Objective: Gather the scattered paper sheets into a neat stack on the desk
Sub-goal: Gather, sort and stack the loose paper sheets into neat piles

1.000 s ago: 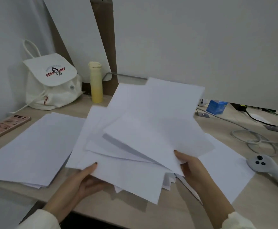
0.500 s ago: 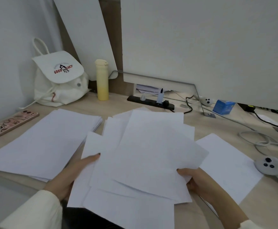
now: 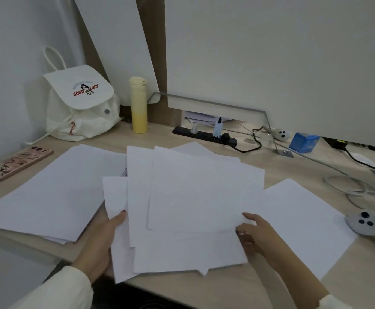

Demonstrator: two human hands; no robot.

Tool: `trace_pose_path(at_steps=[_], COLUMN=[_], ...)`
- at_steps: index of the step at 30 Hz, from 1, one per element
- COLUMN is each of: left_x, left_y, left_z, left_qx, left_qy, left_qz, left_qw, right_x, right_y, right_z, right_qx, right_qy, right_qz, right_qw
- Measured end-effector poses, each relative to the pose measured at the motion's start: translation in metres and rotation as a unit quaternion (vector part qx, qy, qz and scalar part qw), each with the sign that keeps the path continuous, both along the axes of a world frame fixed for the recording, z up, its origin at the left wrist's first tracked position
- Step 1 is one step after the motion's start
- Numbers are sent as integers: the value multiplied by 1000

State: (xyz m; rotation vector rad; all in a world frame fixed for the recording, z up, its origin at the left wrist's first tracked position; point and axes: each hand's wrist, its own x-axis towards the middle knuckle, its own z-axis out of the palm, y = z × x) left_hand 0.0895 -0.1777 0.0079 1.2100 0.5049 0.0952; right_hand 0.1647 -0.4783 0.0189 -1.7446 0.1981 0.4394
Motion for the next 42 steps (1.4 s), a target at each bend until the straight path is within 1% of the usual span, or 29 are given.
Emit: trace_pose_path(at_steps=[2, 4, 6, 7, 10, 11, 14, 17, 19, 21, 22, 24, 26, 27, 30, 33, 36, 38, 39, 42], left_x=[-5, -11, -16, -15, 5, 14, 43, 70, 87, 102, 108, 124, 130, 130, 135, 129, 120, 108, 105, 92], left_y=[-11, -16, -13, -9, 16, 23, 33, 27, 14, 1, -4, -16, -22, -26, -35, -26, -2, 14, 21, 35], left_z=[-2, -5, 3, 7, 14, 17, 23, 28, 33, 37, 37, 37, 32, 29, 14, 22, 39, 50, 53, 53], left_qx=[-25, -18, -5, -1, -8, 2, 65, 137, 178, 243, 259, 236, 202, 193, 186, 152, 88, 61, 49, 19], left_qy=[25, 49, 53, 50, 41, 43, 70, 90, 77, 50, 33, 19, 43, 64, 79, 16, -39, -66, -73, -57], left_qz=[-35, -88, -148, -163, -118, -110, -137, -130, -120, -107, -105, -107, -101, -114, -124, -85, -49, -60, -67, -58], left_qw=[999, 995, 988, 985, 992, 993, 986, 978, 974, 963, 960, 966, 973, 972, 971, 985, 994, 994, 994, 996], right_x=[-2, -3, -3, -3, -3, -2, -1, -5, -6, -6, -6, -4, -6, -6, -2, 1, 4, 5, 5, 5], right_y=[3, 0, -8, -13, -28, -30, -31, -26, -23, -22, -21, -23, -20, -20, -23, -27, -30, -26, -21, -8], right_z=[-1, 0, 5, 9, 16, 18, 17, 14, 12, 10, 8, 6, 6, 6, 4, 3, 2, 1, 2, 6], right_qx=[-64, -114, -135, -138, -123, -116, -115, -125, -127, -122, -121, -113, -105, -101, -115, -116, -57, -25, -11, 15], right_qy=[-20, -28, -24, -17, 6, 13, 26, 10, -8, -17, -23, -22, -27, -28, -21, -39, -24, -23, -23, -32], right_qz=[34, 36, 30, 31, 38, 41, 50, 65, 70, 67, 67, 66, 79, 81, 79, 65, 21, 5, 4, -2], right_qw=[997, 992, 990, 990, 992, 992, 992, 990, 989, 990, 990, 991, 991, 991, 990, 990, 998, 999, 1000, 999])
